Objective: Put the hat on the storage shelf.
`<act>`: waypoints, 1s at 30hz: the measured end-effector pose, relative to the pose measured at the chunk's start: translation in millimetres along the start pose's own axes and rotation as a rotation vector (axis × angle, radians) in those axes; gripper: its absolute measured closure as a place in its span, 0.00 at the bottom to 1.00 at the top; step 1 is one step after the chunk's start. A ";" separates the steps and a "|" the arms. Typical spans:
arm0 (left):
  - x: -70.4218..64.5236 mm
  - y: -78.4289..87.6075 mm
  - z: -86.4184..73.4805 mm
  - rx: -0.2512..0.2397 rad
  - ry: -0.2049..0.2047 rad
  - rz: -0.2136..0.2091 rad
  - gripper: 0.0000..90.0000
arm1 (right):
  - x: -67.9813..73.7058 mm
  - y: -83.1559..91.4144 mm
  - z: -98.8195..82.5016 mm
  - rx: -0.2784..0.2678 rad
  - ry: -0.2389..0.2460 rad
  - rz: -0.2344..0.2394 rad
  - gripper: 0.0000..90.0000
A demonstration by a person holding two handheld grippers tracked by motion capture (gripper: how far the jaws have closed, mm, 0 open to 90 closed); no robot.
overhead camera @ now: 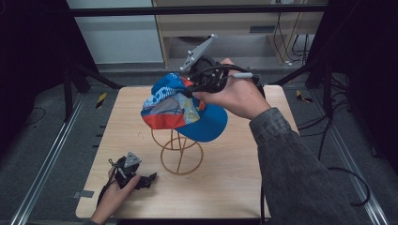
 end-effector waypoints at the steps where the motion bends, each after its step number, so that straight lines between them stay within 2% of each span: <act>1: 0.0 0.0 0.0 0.000 0.000 0.000 0.00 | 0.7 -1.2 0.6 0.003 -0.001 0.002 1.00; 10: -0.4 -0.2 0.1 0.000 -0.001 -0.002 0.00 | 4.7 -11.7 3.0 0.015 0.007 0.016 1.00; 23: -0.5 -0.2 0.1 0.001 -0.004 -0.003 0.00 | 13.9 -40.6 3.0 0.066 0.010 0.039 1.00; 30: -0.5 -0.2 0.2 0.000 -0.003 -0.003 0.00 | 18.0 -49.3 1.1 0.082 0.013 0.052 1.00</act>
Point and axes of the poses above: each handheld gripper's, and its own axes: y roughly backward along the jaws, z roughly out of its top, x roughly to its left, the point moved 8 cm from there along -y, roughly forward along the jaws, and after that the axes turned 10 degrees about -z, right-handed, at the moved point
